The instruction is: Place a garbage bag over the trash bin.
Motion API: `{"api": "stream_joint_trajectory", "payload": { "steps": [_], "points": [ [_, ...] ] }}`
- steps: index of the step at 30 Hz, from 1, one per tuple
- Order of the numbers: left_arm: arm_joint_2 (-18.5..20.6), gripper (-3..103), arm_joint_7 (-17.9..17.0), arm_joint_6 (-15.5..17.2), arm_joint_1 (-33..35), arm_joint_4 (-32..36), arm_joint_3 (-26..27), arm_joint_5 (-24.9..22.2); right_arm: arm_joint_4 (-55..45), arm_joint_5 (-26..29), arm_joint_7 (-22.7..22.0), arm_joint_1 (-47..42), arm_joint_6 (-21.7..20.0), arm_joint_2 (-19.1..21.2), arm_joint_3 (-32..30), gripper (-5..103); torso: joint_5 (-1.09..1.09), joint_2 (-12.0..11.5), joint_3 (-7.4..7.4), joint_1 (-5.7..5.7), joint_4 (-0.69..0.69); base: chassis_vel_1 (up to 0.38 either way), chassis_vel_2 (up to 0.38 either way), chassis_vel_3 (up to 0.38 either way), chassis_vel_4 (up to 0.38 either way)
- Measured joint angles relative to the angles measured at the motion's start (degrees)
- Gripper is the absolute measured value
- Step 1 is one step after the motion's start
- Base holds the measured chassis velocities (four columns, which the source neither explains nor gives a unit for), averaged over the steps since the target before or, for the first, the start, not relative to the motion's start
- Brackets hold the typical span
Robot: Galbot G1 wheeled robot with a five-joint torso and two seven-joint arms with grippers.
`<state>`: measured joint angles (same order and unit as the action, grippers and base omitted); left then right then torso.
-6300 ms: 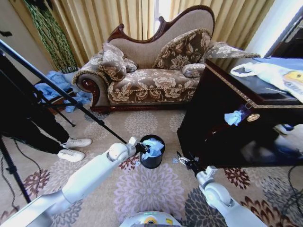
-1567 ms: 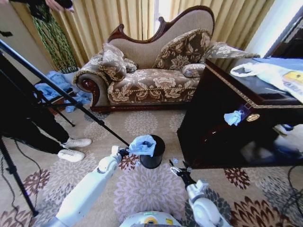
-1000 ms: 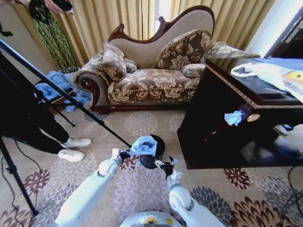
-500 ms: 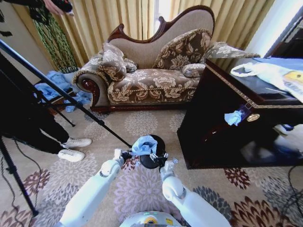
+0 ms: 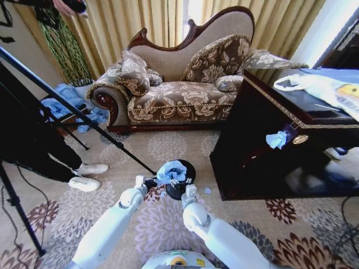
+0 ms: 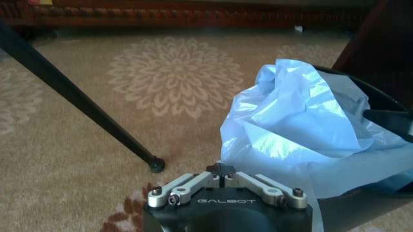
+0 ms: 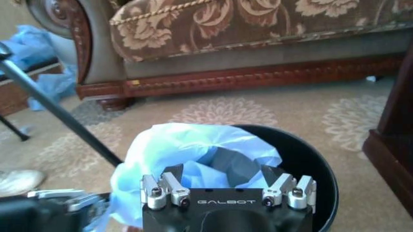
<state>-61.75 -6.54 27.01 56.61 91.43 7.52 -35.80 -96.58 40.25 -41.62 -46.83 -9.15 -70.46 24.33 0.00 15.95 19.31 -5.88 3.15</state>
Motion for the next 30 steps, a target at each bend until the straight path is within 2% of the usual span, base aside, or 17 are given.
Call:
{"api": "stream_joint_trajectory", "payload": {
  "steps": [4, 18, 26, 28, 30],
  "points": [
    [0.11, 0, 0.43, -0.06, 0.02, 0.26, 0.04, -0.05, 1.13, 1.4, -2.36, 1.7, -0.56, -0.77, 0.52, 71, 0.0, 0.0, 0.0, 0.0, 0.0, 0.0, 0.0, 0.0, 0.0],
    [0.01, 0, 1.45, -0.34, 0.1, 0.28, 0.05, -0.13, 1.82, 2.49, -3.52, 3.83, -1.18, -0.38, 3.27, 70, 0.0, 0.0, 0.0, 0.0, 0.0, 0.0, 0.0, 0.0, 0.0],
    [-0.33, 0, 1.69, -0.59, 0.4, 0.24, 0.18, -0.15, 4.44, 1.19, -3.25, 5.28, -1.01, -1.51, 3.99, 70, 0.0, 0.0, 0.0, 0.0, 0.0, 0.0, 0.0, 0.0, 0.0],
    [-0.47, 0, 1.84, -0.79, 0.71, 0.29, 0.28, -0.12, 4.77, 0.94, -3.12, 5.7, -0.99, -1.2, 4.28, 62, 0.0, 0.0, 0.0, 0.0, 0.0, 0.0, 0.0, 0.0, 0.0],
    [-0.51, 0, 1.97, -0.89, 0.8, 0.31, 0.33, -0.11, 4.96, 0.92, -3.07, 5.86, -1.0, -1.03, 4.37, 60, 0.0, 0.0, 0.0, 0.0, 0.0, 0.0, 0.0, 0.0, 0.0]
  ]
}}
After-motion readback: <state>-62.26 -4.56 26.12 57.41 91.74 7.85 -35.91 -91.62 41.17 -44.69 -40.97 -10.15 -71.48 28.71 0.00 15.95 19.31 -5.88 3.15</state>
